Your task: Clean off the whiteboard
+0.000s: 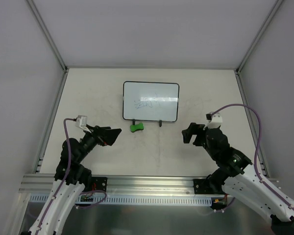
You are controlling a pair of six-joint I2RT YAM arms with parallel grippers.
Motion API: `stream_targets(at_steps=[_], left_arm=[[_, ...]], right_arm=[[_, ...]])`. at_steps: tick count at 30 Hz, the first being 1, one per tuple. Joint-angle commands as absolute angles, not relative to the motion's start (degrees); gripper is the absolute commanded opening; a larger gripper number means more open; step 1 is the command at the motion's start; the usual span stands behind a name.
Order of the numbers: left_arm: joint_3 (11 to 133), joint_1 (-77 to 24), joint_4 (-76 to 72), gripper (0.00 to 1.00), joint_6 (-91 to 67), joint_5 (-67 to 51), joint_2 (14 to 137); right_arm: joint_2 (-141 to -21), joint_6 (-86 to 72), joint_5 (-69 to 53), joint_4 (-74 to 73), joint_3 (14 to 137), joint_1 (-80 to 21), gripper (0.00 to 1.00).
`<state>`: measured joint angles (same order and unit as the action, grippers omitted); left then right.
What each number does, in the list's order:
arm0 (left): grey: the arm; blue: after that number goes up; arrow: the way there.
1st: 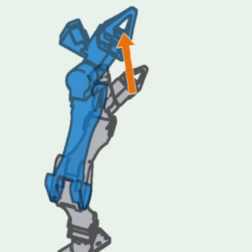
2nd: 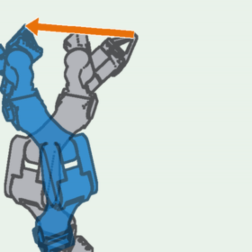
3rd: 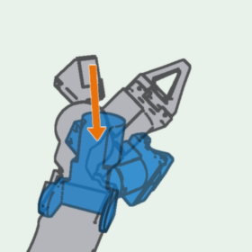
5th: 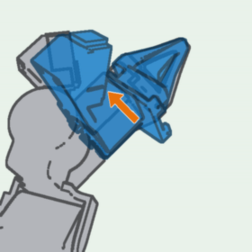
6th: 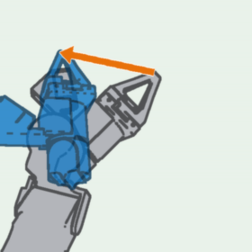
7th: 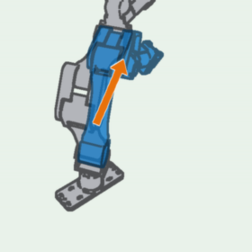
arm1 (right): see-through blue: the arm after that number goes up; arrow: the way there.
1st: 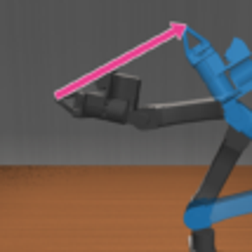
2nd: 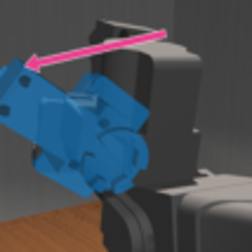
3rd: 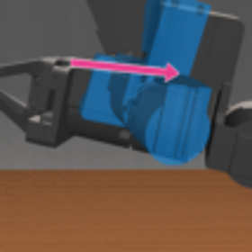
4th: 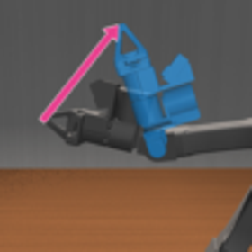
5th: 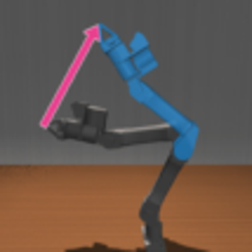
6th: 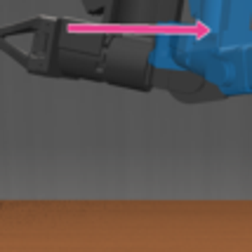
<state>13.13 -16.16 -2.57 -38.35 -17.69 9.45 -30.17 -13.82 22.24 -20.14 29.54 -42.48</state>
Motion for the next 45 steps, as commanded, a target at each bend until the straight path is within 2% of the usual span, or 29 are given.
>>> stream_targets(at_steps=[1,14,30,35,39,45], left_arm=[[13.5,-16.5,-3.4,0.99,-37.2,-18.7,9.8],[13.1,-16.5,-4.7,0.99,-31.6,-17.6,14.1],[27.6,-18.9,-4.9,0.99,-24.9,-10.5,47.7],[34.7,-26.9,-0.4,0.99,-24.9,-1.5,56.8],[45.3,-31.9,8.3,0.99,-24.4,3.9,66.9],[51.7,-35.2,12.4,0.99,-19.8,8.4,71.3]], right_arm=[[-30.1,-13.7,23.2,-18.2,30.1,-42.5,0.99],[-27.9,-10.7,19.4,-14.8,28.0,-42.5,0.99],[-29.9,-8.9,18.1,-14.7,29.6,-42.5,0.99],[-29.8,-8.6,18.1,-14.7,29.8,-42.5,0.99],[-29.8,-8.3,18.0,-14.7,29.9,-42.5,0.99],[-29.1,-8.9,17.1,-14.8,29.7,-42.5,0.99]])
